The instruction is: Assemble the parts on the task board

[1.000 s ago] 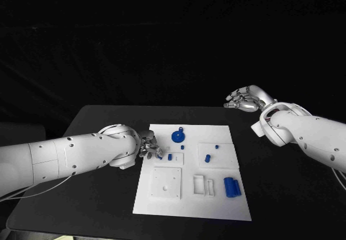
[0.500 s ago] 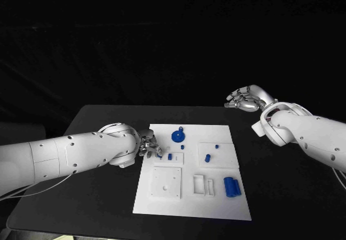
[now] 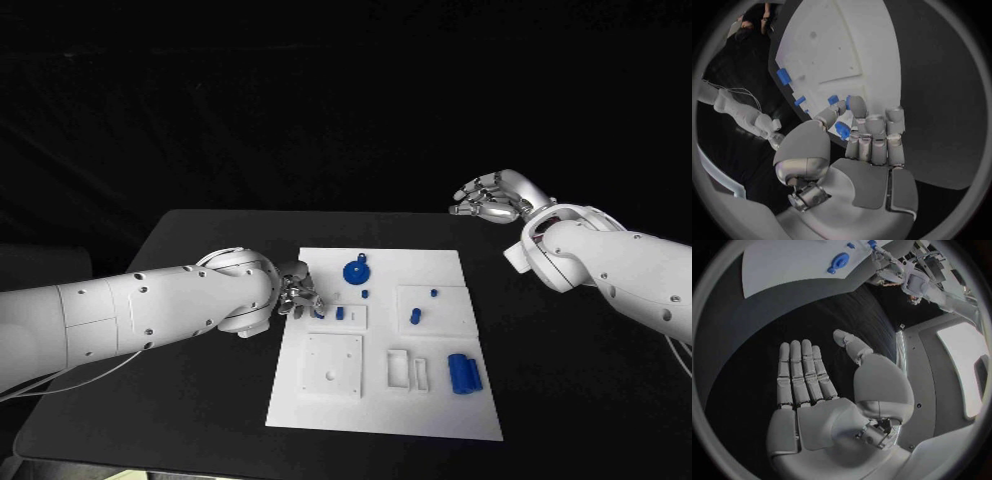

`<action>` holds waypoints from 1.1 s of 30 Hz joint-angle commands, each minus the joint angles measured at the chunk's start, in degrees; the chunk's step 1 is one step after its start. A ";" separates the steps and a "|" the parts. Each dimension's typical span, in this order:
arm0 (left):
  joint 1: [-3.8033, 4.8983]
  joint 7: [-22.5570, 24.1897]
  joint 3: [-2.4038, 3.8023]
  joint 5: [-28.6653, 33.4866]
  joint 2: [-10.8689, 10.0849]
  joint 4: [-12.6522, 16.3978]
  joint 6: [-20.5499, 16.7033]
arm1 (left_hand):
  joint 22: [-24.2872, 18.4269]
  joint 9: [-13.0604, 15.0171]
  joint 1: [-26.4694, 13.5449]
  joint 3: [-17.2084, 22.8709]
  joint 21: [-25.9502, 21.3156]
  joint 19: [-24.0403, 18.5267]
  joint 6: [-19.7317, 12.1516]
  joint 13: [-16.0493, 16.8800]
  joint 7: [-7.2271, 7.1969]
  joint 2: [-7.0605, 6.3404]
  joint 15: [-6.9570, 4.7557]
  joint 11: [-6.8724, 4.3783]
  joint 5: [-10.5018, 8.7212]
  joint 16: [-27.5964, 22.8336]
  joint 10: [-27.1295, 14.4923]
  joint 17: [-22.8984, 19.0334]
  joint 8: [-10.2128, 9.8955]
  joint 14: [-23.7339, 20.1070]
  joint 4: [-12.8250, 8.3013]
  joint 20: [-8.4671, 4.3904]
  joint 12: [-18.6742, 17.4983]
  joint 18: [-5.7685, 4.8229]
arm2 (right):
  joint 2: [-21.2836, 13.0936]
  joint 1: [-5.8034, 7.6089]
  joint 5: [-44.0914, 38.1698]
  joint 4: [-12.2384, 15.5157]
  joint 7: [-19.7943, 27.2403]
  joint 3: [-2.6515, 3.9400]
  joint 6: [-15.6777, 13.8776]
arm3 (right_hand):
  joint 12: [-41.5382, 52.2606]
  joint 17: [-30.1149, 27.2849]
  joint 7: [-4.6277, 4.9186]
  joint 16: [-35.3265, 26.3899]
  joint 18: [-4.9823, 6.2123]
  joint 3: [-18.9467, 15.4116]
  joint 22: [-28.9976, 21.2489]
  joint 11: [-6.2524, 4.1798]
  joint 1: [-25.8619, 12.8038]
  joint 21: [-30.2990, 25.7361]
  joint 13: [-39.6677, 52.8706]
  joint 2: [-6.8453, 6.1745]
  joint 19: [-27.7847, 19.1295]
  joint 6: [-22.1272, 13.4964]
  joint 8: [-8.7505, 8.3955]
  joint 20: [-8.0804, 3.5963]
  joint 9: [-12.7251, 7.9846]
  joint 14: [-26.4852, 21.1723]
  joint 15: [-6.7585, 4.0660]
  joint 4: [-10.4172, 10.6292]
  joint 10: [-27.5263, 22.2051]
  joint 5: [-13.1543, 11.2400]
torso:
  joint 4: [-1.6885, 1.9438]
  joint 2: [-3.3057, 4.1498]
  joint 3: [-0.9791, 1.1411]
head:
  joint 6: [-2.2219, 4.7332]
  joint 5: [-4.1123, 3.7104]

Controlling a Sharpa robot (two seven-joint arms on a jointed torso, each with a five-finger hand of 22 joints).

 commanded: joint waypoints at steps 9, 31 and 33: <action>-0.17 -0.14 -0.12 -0.18 0.09 0.09 1.33 | 1.05 0.04 0.18 2.62 0.32 0.38 1.36 0.10 -1.00 0.62 -3.54 -2.25 0.37 0.24 2.48 0.08 5.49 3.16 -2.43 -6.72 0.37 0.52 | -0.01 -0.01 -0.10 -0.04 0.44 0.02 0.69 | 0.26 -0.15 0.17 0.43 0.98 -0.18 0.11 0.05 -0.14 -0.21 -0.13 0.37 -0.02 -0.37 0.14 0.43 -0.09 -0.44 0.09 0.01 0.10 0.43 | 0.01 0.00 -0.03 | -0.02 0.01; -0.70 -0.07 -0.14 -0.76 0.82 -0.23 2.97 | 1.08 -0.23 -2.15 2.04 0.79 0.15 2.92 2.06 -1.46 0.81 -3.80 -2.56 -0.89 2.25 2.80 1.26 6.74 3.50 -0.94 -6.73 2.69 0.54 | 0.12 -0.01 -0.10 -0.08 0.42 0.02 0.74 | 0.35 -0.41 0.18 0.63 1.01 -0.24 0.23 0.06 -0.27 -0.30 -0.32 0.43 0.00 -0.37 0.13 0.48 -0.13 -0.51 0.10 0.12 0.09 0.41 | -0.02 -0.01 0.00 | -0.26 -0.14; -0.71 -0.12 -0.14 -0.85 0.85 -0.18 3.01 | 1.09 -0.26 -2.11 2.13 0.84 0.12 2.98 2.19 -1.50 0.87 -3.84 -2.61 -0.70 2.37 2.75 1.34 6.81 3.46 -1.18 -6.75 2.83 0.57 | 0.13 -0.01 -0.10 -0.09 0.42 0.02 0.77 | 0.36 -0.42 0.18 0.64 1.01 -0.24 0.23 0.06 -0.27 -0.31 -0.33 0.43 0.00 -0.37 0.13 0.48 -0.13 -0.51 0.10 0.12 0.08 0.41 | -0.01 0.01 0.00 | -0.26 -0.15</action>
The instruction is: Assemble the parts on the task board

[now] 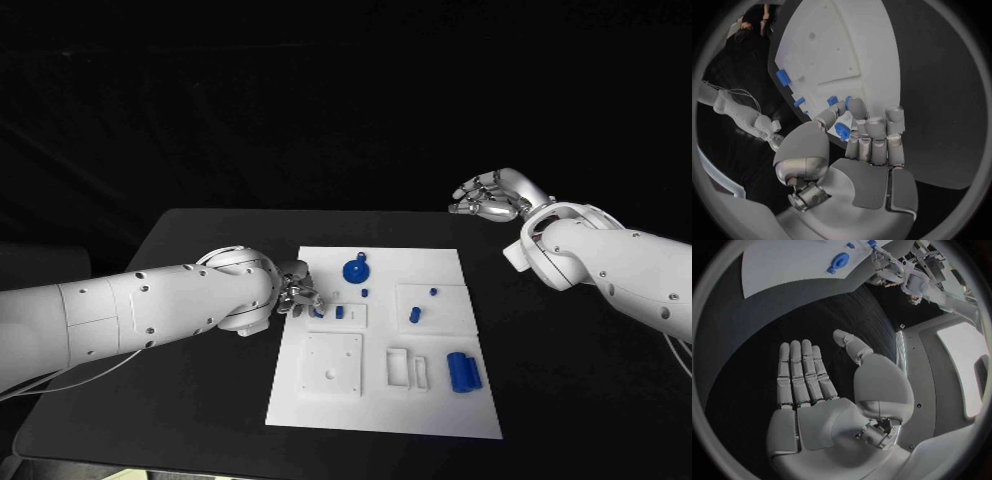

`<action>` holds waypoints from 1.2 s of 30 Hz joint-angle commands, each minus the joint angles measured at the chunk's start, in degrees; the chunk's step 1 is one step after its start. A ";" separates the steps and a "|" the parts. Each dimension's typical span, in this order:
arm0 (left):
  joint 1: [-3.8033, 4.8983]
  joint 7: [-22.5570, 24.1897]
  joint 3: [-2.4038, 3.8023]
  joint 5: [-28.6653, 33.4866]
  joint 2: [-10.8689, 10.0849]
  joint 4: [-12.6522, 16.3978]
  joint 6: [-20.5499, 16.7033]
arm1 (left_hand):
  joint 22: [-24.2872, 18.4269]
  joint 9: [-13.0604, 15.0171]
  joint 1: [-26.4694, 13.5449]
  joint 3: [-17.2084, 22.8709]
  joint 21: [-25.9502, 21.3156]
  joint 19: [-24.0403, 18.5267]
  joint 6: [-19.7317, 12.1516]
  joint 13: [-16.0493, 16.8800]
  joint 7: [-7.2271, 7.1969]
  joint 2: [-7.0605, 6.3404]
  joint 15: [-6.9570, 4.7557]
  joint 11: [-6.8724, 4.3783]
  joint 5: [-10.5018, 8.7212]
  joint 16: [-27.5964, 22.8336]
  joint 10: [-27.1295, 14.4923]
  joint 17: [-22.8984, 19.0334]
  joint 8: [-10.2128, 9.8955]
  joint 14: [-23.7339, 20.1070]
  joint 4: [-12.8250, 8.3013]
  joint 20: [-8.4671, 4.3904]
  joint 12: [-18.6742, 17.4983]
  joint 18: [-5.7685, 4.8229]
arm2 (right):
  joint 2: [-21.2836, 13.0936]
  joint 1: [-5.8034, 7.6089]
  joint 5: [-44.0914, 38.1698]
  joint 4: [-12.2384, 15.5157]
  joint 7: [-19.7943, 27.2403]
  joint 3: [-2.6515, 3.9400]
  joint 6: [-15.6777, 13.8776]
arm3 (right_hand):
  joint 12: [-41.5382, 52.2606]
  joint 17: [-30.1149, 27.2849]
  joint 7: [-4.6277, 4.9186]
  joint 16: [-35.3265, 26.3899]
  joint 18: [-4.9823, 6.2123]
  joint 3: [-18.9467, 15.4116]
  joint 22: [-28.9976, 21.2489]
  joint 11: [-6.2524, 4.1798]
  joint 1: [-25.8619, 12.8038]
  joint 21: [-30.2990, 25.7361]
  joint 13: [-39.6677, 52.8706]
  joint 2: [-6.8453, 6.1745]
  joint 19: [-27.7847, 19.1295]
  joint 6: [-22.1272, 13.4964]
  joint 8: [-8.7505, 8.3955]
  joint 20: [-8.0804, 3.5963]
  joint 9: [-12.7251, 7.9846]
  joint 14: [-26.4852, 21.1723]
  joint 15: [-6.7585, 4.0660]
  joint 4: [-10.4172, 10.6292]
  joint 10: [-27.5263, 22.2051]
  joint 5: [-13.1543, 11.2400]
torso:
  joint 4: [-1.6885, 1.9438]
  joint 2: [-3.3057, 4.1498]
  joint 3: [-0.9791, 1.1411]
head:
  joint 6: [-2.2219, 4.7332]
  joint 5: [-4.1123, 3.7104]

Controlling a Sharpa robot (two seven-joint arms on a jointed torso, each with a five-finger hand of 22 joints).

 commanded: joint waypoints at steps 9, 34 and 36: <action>-0.56 0.12 -0.30 -0.61 0.38 0.50 2.36 | 1.12 0.05 -0.55 0.13 0.75 0.14 3.13 0.91 -2.30 1.21 -4.05 -2.86 3.64 1.53 2.86 0.69 4.33 3.58 -1.04 -6.73 1.42 0.62 | 0.05 -0.01 -0.11 -0.01 0.44 0.02 0.71 | 0.37 -0.08 0.18 0.24 1.02 -0.25 0.06 0.06 -0.28 -0.32 -0.08 0.44 0.00 -0.37 0.13 0.49 -0.09 -0.36 -0.04 0.13 0.09 0.22 | -0.01 0.00 0.02 | -0.13 -0.11; -0.56 -1.39 -0.29 -0.76 0.49 -0.68 2.46 | 0.76 -0.33 -4.74 -0.09 0.88 -0.14 0.82 0.23 -1.99 -7.33 -3.89 -2.59 -14.52 0.54 1.86 0.14 5.55 2.53 5.77 -6.89 1.12 1.16 | 0.11 -0.02 -0.11 -0.09 0.47 0.02 0.69 | 0.43 -0.26 0.19 0.37 1.04 -0.27 0.14 0.06 -0.31 -0.39 -0.20 0.42 0.00 -0.38 0.12 0.51 -0.12 -0.40 -0.03 0.16 0.07 0.37 | 0.00 -0.02 0.01 | -0.07 -0.11; -0.56 -1.38 -0.29 -0.76 0.49 -0.73 2.21 | 0.74 -0.34 -5.38 -0.26 0.84 -0.18 0.60 0.07 -1.90 -9.54 -3.84 -2.50 -14.88 0.35 1.80 0.03 5.57 2.44 7.10 -6.85 0.90 1.17 | 0.13 -0.02 -0.11 -0.08 0.48 0.02 0.69 | 0.43 -0.27 0.19 0.38 1.05 -0.27 0.14 0.06 -0.32 -0.39 -0.21 0.42 0.00 -0.39 0.12 0.51 -0.13 -0.41 -0.02 0.17 0.07 0.37 | 0.02 -0.01 0.01 | -0.07 -0.11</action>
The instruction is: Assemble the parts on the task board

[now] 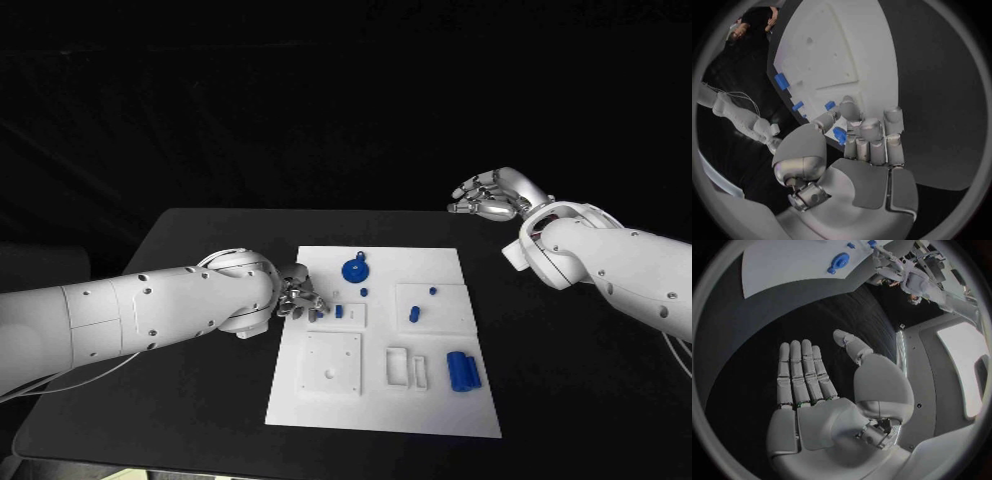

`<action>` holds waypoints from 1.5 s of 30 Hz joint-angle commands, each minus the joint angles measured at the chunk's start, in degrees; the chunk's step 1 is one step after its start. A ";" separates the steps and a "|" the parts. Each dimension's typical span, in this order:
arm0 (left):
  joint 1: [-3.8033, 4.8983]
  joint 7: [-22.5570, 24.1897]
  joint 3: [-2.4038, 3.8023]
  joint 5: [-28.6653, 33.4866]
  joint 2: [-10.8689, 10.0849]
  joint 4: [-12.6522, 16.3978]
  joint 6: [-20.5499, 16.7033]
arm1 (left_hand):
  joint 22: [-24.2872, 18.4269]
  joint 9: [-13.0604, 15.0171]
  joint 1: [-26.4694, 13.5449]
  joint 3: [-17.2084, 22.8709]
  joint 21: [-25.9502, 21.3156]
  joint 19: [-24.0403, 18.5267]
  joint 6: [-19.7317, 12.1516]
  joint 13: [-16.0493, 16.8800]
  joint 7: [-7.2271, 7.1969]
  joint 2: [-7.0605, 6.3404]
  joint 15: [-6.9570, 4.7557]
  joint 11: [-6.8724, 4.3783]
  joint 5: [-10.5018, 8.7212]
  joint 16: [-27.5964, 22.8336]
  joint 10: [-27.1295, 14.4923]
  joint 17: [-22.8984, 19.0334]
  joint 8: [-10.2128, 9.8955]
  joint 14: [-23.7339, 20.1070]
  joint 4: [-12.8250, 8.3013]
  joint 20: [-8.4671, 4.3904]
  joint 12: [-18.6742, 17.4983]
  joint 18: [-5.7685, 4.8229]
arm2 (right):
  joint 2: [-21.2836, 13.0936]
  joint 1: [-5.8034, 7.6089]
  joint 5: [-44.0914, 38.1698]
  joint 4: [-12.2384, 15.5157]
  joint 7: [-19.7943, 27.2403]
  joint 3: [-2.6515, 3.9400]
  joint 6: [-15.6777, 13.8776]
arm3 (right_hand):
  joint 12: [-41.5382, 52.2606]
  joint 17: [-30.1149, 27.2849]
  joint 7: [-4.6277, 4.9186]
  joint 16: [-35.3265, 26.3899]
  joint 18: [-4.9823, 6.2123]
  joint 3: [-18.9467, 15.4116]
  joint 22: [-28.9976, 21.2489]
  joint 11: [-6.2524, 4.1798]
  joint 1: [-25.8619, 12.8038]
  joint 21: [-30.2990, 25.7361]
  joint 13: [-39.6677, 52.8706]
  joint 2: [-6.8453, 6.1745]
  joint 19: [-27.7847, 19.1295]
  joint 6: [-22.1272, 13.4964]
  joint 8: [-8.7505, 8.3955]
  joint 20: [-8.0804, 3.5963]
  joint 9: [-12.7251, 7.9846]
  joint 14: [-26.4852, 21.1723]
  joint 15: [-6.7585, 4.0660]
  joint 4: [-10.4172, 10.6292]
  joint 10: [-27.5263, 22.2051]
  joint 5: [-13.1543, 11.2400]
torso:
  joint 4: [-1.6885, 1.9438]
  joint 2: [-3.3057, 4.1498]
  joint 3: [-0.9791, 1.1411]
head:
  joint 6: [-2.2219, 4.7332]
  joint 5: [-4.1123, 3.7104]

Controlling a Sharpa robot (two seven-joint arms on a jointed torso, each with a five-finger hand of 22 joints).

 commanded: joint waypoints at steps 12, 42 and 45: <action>-0.12 -0.25 -0.06 -0.32 -0.29 0.12 -1.45 | 0.69 0.46 0.23 1.34 0.10 -0.08 -1.25 -0.31 0.11 -6.82 -0.08 0.26 -0.60 -0.45 -0.16 -0.18 0.48 -0.14 6.20 -6.83 -0.56 0.74 | -0.10 -0.02 -0.10 0.10 0.50 0.02 0.59 | 0.22 -0.12 0.20 0.43 1.05 -0.29 0.13 0.07 -0.32 -0.42 -0.15 0.40 0.00 -0.41 0.11 0.52 -0.10 -0.43 -0.01 0.16 0.05 0.40 | -0.02 0.00 -0.02 | 0.11 -0.05; -0.10 17.30 2.22 13.10 -1.76 -0.65 -17.56 | -0.25 -2.40 9.41 -1.88 -4.71 -8.08 -16.79 -4.71 5.62 -6.52 5.64 6.07 0.59 -8.49 -16.32 -4.47 -5.29 -9.29 2.86 -3.22 -10.91 0.02 | -0.42 -0.14 0.05 0.20 0.56 0.02 0.49 | 0.26 -0.26 0.22 0.53 1.07 -0.30 0.19 0.08 -0.32 -0.48 -0.25 0.40 -0.01 -0.45 0.08 0.53 -0.13 -0.48 0.01 0.16 0.02 0.43 | 0.01 -0.02 0.00 | 0.63 -0.13; -0.10 21.75 2.18 8.64 -0.74 -1.45 -18.78 | -0.25 -2.93 19.86 0.96 -6.17 -11.06 -17.33 -7.50 7.24 -3.56 7.45 7.81 4.04 -10.50 -21.13 -5.37 -5.41 -12.28 -5.21 -1.13 -15.77 -0.29 | -0.39 -0.15 0.05 0.19 0.56 0.02 0.49 | 0.27 -0.29 0.22 0.55 1.09 -0.28 0.20 0.08 -0.28 -0.49 -0.27 0.43 0.00 -0.45 0.08 0.53 -0.14 -0.49 0.01 0.15 0.02 0.44 | 0.01 0.02 0.00 | 0.84 -0.14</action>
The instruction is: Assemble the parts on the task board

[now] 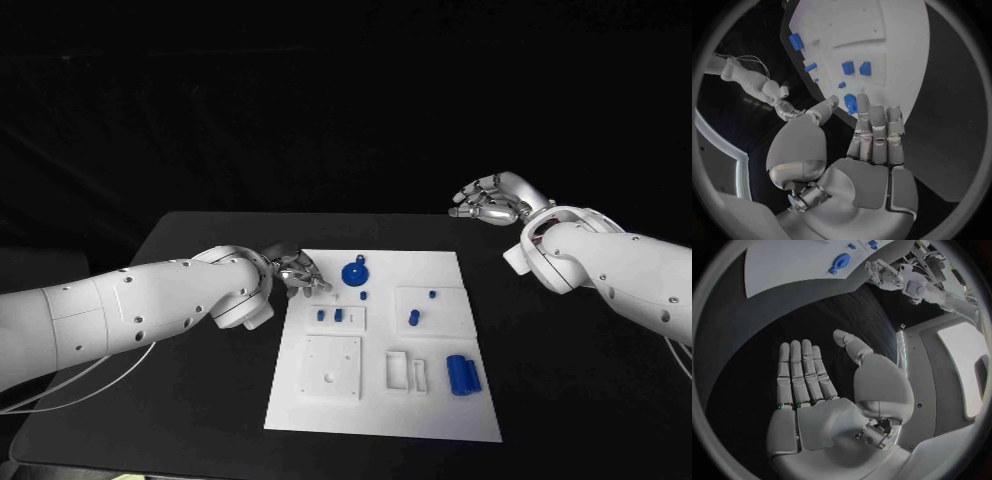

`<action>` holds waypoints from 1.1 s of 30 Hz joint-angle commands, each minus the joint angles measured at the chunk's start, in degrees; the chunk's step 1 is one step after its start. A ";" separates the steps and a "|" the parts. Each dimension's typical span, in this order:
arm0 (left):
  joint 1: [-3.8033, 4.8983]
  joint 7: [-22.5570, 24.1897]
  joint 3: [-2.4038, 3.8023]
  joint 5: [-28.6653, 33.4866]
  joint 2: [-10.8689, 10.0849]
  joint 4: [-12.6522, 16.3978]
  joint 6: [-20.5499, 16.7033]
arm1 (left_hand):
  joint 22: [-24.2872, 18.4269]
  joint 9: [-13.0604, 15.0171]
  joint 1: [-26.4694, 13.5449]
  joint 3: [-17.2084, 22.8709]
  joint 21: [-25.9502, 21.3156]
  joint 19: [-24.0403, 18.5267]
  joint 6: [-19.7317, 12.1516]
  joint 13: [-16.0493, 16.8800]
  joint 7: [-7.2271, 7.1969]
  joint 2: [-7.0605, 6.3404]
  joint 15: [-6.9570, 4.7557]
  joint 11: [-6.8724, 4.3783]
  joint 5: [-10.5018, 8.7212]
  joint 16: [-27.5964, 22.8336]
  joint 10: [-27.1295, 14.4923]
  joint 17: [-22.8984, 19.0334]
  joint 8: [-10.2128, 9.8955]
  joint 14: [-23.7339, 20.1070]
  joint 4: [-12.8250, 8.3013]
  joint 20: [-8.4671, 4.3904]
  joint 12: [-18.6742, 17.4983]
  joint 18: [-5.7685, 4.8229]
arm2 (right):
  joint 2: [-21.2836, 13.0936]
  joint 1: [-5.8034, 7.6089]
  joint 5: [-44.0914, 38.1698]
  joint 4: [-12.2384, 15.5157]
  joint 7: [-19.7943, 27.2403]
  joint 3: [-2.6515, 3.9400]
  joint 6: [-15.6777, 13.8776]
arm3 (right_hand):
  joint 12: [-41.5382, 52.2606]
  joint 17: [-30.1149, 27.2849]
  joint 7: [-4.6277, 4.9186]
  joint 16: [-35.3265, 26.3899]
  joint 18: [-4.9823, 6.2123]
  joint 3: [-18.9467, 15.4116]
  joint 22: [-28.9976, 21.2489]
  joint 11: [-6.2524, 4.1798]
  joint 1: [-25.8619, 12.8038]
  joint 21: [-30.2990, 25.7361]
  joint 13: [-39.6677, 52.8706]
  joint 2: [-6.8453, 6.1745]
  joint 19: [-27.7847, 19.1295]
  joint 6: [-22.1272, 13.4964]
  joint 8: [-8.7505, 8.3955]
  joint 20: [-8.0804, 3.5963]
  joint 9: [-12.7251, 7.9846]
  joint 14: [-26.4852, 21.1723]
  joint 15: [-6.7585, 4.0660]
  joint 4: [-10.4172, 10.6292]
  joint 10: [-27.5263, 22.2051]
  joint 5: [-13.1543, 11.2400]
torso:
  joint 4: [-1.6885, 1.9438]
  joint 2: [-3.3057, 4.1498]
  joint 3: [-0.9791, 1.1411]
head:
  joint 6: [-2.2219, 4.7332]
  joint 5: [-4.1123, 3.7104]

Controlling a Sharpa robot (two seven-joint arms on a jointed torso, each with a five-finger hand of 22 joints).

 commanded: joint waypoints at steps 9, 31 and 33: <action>-0.23 14.12 -0.60 -14.90 3.75 -3.15 -6.08 | 0.19 -4.87 8.80 0.24 -1.85 -1.14 0.84 -10.09 1.48 1.69 3.29 4.14 -0.44 -1.59 0.16 -1.31 -1.72 -1.07 -6.50 -1.49 -15.05 0.17 | 0.19 -0.03 -0.05 0.07 0.54 0.02 0.52 | 0.30 -0.16 0.07 0.39 1.10 -0.26 0.12 0.08 -0.22 -0.30 -0.10 0.46 0.00 -0.30 0.08 0.53 -0.11 -0.54 0.05 0.12 0.01 0.21 | -0.11 0.07 0.00 | 0.53 -0.11; -2.24 18.90 -0.62 -32.39 10.03 -8.10 -5.38 | 0.62 -7.11 8.36 -0.67 -1.87 0.87 3.52 -13.11 0.83 -0.46 3.49 4.37 -0.77 -0.52 2.89 -1.23 -2.15 0.51 -5.11 -1.27 -21.51 1.11 | 0.25 -0.04 -0.05 0.25 0.56 0.02 0.56 | 0.36 -0.29 0.07 0.49 1.12 -0.19 0.18 0.07 -0.10 -0.35 -0.18 0.51 0.03 -0.29 0.09 0.55 -0.12 -0.56 0.05 0.08 0.02 0.23 | -0.12 0.14 -0.13 | 0.84 -0.93; -2.39 18.55 -0.61 -32.60 10.63 -8.57 -4.75 | 0.66 -7.37 8.58 -0.56 -1.98 0.86 3.49 -13.47 0.89 -0.27 3.68 4.59 -0.36 -0.60 2.76 -1.32 -2.36 0.53 -5.17 -1.08 -22.47 1.22 | 0.28 -0.04 -0.05 0.28 0.56 0.03 0.56 | 0.36 -0.30 0.07 0.50 1.12 -0.20 0.19 0.07 -0.10 -0.35 -0.19 0.50 0.03 -0.29 0.09 0.56 -0.13 -0.56 0.05 0.07 0.02 0.23 | -0.07 0.10 -0.07 | 0.77 -1.02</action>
